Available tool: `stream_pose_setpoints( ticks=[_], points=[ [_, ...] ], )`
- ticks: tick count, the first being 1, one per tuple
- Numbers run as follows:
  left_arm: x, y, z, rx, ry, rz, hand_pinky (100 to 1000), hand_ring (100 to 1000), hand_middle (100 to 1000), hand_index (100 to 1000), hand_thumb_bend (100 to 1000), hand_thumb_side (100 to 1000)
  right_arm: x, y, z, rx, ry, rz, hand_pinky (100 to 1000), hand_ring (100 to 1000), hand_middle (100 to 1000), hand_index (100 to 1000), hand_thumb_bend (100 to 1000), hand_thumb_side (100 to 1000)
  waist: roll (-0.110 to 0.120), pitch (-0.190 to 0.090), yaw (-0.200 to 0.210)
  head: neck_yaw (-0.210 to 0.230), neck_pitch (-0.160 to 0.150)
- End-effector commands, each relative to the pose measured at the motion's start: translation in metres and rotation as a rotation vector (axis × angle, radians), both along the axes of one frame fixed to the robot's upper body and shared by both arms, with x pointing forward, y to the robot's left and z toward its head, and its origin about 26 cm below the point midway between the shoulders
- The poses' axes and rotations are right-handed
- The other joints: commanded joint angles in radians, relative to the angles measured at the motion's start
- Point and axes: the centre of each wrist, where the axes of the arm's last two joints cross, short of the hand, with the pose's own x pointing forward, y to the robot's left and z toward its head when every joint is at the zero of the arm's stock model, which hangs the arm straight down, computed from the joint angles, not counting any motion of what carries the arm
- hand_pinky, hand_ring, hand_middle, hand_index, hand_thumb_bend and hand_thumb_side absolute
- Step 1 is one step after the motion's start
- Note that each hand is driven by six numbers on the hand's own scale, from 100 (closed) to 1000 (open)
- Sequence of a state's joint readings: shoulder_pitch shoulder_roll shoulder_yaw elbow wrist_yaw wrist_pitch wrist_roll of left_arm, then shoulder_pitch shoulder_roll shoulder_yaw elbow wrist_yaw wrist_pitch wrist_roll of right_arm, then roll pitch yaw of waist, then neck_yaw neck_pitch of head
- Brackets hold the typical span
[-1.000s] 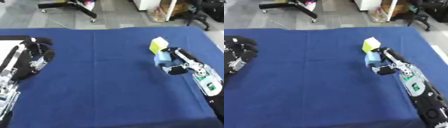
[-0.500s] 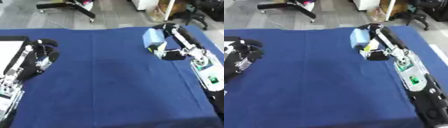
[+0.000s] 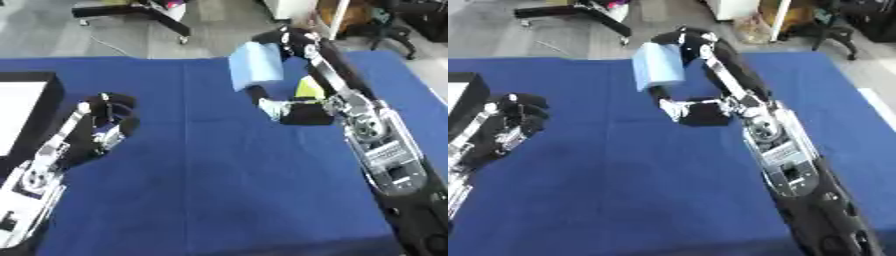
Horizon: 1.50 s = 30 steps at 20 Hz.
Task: Pick up the objects with one hand, pass them to the other hand, and then place them into the box on the other side of the table.
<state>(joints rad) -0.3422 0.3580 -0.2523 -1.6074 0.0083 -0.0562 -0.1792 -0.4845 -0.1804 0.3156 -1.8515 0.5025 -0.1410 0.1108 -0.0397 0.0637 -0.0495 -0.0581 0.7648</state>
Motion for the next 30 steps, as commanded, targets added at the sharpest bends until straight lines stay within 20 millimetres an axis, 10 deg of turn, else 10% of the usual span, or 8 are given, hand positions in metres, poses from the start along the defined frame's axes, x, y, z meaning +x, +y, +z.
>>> stream_pose_setpoints(
  ticks=[1, 30],
  points=[
    [0.003, -0.008, 0.007, 0.009, -0.013, -0.049, 593, 658, 663, 755, 543, 595, -0.006, 0.011, 0.008, 0.044, -0.030, 0.034, 581, 579, 520, 629, 294, 159, 0.002, -0.005, 0.000, 0.005, 0.005],
    [0.000, -0.051, 0.039, -0.087, 0.074, -0.424, 603, 668, 667, 779, 623, 668, -0.025, 0.036, 0.011, 0.109, -0.012, 0.312, 554, 554, 499, 609, 269, 142, 0.009, 0.001, 0.006, -0.002, 0.005]
  ],
)
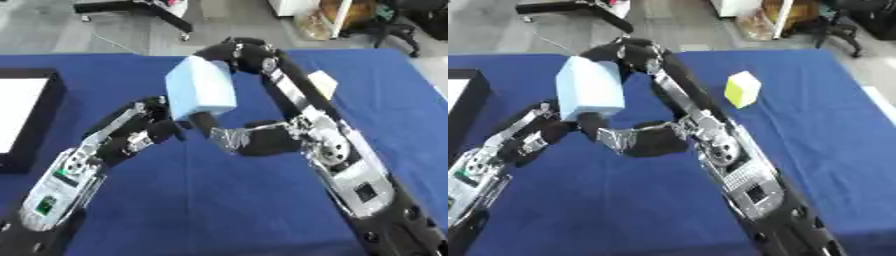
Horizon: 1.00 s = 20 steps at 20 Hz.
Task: Pick up the objects with one hand, pass them to the other hand, and then place them into the box on the other side of the table.
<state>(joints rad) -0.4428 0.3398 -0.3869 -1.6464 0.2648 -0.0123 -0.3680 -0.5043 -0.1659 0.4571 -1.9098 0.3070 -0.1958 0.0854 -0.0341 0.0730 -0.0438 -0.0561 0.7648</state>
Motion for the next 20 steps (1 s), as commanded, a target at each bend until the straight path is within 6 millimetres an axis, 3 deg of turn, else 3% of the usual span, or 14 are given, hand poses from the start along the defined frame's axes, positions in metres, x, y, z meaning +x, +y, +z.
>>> stream_pose_setpoints(
  ticks=[1, 20],
  points=[
    [-0.001, 0.000, 0.014, 0.010, -0.026, -0.030, 603, 668, 666, 779, 621, 670, 0.002, -0.001, 0.004, -0.009, -0.020, 0.019, 552, 553, 498, 609, 270, 150, 0.004, -0.008, 0.001, -0.004, 0.005],
    [-0.005, -0.014, 0.020, 0.060, 0.008, -0.143, 600, 657, 645, 777, 608, 691, 0.015, 0.004, -0.012, -0.087, -0.023, 0.057, 542, 521, 468, 574, 276, 137, 0.006, -0.007, 0.002, -0.010, 0.005]
  ],
)
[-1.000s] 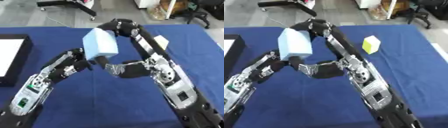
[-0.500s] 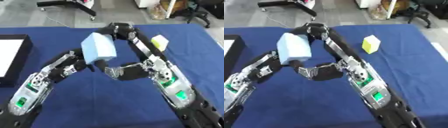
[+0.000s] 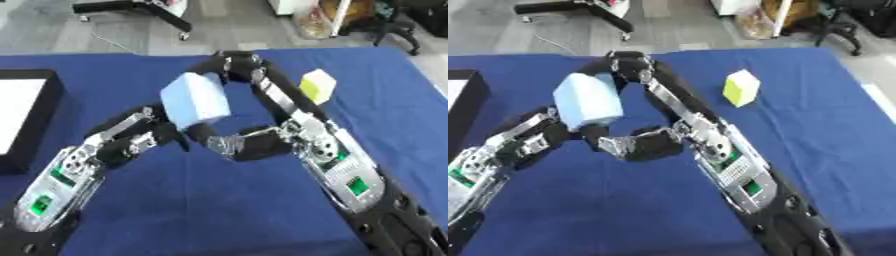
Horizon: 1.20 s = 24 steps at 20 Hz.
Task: Pick up the objects with one hand, pass them to the other hand, and then place them into the box on the other side of the table.
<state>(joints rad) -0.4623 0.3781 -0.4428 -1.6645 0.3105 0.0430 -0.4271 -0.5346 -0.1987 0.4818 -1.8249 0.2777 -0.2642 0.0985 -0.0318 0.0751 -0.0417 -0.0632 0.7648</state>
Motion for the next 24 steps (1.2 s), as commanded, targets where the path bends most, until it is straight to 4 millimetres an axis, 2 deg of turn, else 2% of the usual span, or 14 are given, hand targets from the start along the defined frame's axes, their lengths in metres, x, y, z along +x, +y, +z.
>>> stream_pose_setpoints(
  ticks=[1, 11, 24],
  points=[
    [-0.001, -0.008, 0.016, -0.009, -0.041, -0.044, 600, 657, 645, 777, 607, 691, 0.000, 0.003, 0.001, -0.031, -0.027, 0.016, 539, 518, 466, 571, 276, 136, 0.004, -0.009, 0.000, -0.004, 0.005],
    [0.004, -0.011, 0.014, -0.034, -0.019, -0.015, 601, 664, 654, 776, 610, 684, -0.002, 0.007, 0.001, -0.081, -0.036, 0.078, 516, 500, 450, 552, 276, 132, 0.000, -0.010, 0.001, -0.006, 0.005],
    [0.012, -0.002, 0.004, -0.107, 0.034, 0.082, 609, 685, 686, 784, 643, 692, 0.000, 0.005, -0.003, -0.081, -0.019, 0.073, 505, 494, 443, 546, 275, 125, -0.003, -0.008, 0.004, -0.006, 0.005]
  ],
)
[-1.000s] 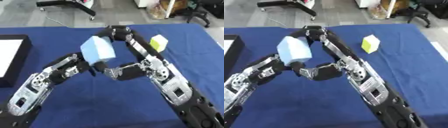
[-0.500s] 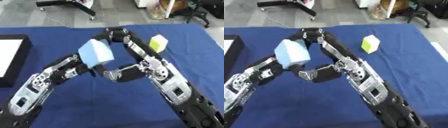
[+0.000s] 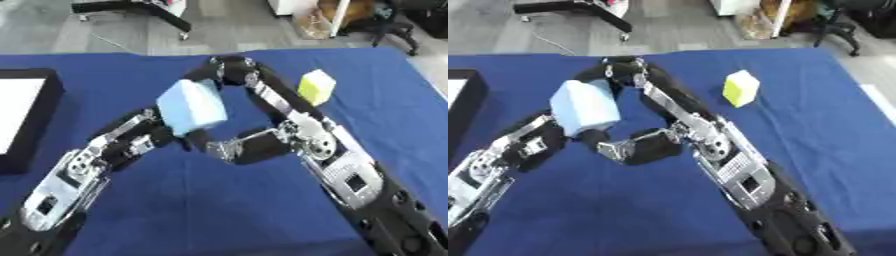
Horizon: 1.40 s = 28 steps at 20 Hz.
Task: Pick up the objects with one hand, pass them to the other hand, and then place them into the box on the other side of the table.
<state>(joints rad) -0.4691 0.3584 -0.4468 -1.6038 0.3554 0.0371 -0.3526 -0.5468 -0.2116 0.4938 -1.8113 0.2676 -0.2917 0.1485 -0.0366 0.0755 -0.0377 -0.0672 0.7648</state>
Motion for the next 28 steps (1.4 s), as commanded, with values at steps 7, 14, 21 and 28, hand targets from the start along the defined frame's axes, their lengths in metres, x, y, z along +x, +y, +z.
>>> stream_pose_setpoints(
  ticks=[7, 14, 21, 28],
  points=[
    [0.003, 0.000, 0.017, -0.051, -0.023, -0.009, 610, 685, 684, 785, 641, 694, 0.005, 0.000, -0.013, -0.046, 0.020, -0.009, 497, 490, 438, 542, 277, 118, 0.002, -0.009, 0.001, -0.002, 0.005],
    [0.002, -0.001, 0.018, -0.052, -0.020, -0.031, 613, 690, 690, 791, 645, 693, 0.012, -0.004, -0.029, -0.069, 0.050, -0.046, 490, 486, 434, 538, 280, 113, 0.002, -0.009, 0.001, -0.003, 0.005],
    [0.002, -0.002, 0.020, -0.055, -0.019, -0.045, 613, 690, 689, 793, 642, 685, 0.018, -0.005, -0.041, -0.090, 0.063, -0.068, 486, 484, 432, 537, 279, 109, 0.003, -0.009, 0.001, -0.003, 0.005],
    [0.001, -0.004, 0.019, -0.048, -0.013, -0.064, 614, 689, 685, 792, 635, 685, 0.020, -0.005, -0.044, -0.087, 0.054, -0.084, 487, 485, 433, 537, 276, 109, 0.005, -0.008, -0.003, -0.003, 0.005]
  ],
)
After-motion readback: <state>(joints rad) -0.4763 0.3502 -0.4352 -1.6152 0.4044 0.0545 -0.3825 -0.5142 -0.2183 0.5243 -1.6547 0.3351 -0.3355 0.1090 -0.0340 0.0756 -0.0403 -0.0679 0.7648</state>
